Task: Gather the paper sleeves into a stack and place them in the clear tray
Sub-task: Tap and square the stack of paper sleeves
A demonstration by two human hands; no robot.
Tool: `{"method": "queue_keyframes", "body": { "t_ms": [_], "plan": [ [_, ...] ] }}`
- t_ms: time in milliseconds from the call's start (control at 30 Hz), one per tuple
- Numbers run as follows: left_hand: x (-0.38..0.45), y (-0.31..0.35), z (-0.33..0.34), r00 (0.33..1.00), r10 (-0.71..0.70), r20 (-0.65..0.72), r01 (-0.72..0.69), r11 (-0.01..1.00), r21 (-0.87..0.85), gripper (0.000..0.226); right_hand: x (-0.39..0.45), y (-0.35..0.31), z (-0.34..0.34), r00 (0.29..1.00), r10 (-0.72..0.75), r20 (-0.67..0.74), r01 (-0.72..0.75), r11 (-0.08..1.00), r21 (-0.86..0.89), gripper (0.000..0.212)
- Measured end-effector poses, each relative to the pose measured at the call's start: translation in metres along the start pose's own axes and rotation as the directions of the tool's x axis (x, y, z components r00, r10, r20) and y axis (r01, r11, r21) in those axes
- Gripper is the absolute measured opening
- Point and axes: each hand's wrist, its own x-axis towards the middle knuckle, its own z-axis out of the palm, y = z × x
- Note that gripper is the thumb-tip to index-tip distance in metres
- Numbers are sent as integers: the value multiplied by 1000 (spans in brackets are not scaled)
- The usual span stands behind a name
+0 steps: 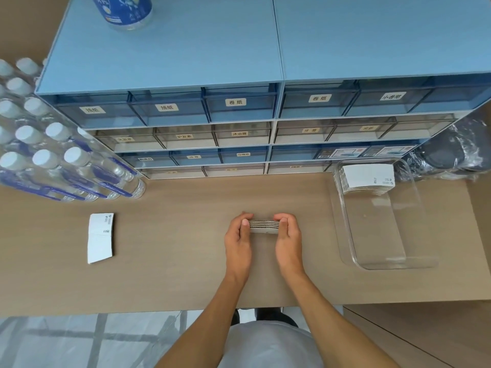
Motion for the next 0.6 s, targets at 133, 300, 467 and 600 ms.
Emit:
{"method": "queue_keyframes", "body": {
  "t_ms": [133, 300, 467, 600],
  "plan": [
    [3, -3, -11, 994, 13, 112, -24, 995, 100, 26, -1, 2, -7, 998, -4, 66, 8, 999, -53, 20],
    [7, -2, -18, 985, -32, 167, 6, 988, 154, 44, -2, -1, -22, 962, 10, 272, 25, 992, -125, 17],
    [8, 0, -18, 990, -20, 138, -11, 975, 223, 39, 4, -2, -28, 953, -48, 299, 137, 948, -286, 29],
    [10, 3, -20, 994, -39, 99, 13, 967, 255, 34, 11, -13, -24, 969, 14, 248, 54, 962, -266, 31]
  ]
}}
